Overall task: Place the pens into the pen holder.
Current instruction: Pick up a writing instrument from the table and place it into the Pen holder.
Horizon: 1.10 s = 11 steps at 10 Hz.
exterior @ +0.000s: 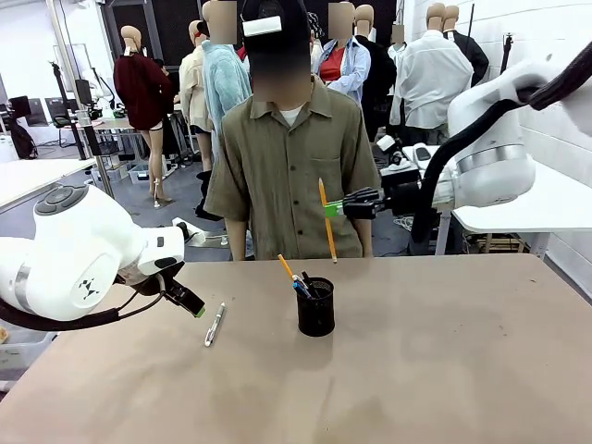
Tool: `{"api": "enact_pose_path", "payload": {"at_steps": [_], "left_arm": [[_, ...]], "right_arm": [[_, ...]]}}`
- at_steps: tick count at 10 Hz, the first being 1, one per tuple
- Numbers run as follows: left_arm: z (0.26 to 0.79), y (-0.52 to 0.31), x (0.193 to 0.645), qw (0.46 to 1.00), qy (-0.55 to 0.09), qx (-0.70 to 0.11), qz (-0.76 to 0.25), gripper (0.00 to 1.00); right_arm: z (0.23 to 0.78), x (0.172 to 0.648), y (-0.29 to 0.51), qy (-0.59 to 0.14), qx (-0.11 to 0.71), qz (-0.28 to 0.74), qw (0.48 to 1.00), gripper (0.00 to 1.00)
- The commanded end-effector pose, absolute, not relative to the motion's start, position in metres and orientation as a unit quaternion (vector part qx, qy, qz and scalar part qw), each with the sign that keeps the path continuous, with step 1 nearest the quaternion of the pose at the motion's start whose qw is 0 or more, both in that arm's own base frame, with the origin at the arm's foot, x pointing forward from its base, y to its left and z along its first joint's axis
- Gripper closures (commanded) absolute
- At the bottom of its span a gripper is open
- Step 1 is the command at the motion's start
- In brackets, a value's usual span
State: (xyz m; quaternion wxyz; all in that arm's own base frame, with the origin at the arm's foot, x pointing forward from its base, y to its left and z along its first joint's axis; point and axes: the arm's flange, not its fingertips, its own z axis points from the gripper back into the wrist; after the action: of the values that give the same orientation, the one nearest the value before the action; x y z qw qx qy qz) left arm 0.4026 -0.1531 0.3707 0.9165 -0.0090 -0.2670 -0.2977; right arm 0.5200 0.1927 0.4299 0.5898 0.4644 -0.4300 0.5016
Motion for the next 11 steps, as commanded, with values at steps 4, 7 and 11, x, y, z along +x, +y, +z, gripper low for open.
{"api": "enact_pose_path", "payload": {"at_steps": [4, 7, 11], "left_arm": [[0.371, -0.151, 0.403, 0.917, -0.268, -0.010, -0.295, 0.00], [0.371, -0.151, 0.403, 0.917, -0.268, -0.010, -0.295, 0.00], [0.371, -0.151, 0.403, 0.917, -0.268, -0.010, -0.295, 0.00]], "right_arm": [[0.400, 0.532, 0.227, -0.380, 0.472, 0.517, 0.605, 1.00], [0.377, 0.539, 0.237, -0.379, 0.452, 0.521, 0.617, 1.00], [0.360, 0.546, 0.247, -0.391, 0.424, 0.518, 0.631, 1.00]]}}
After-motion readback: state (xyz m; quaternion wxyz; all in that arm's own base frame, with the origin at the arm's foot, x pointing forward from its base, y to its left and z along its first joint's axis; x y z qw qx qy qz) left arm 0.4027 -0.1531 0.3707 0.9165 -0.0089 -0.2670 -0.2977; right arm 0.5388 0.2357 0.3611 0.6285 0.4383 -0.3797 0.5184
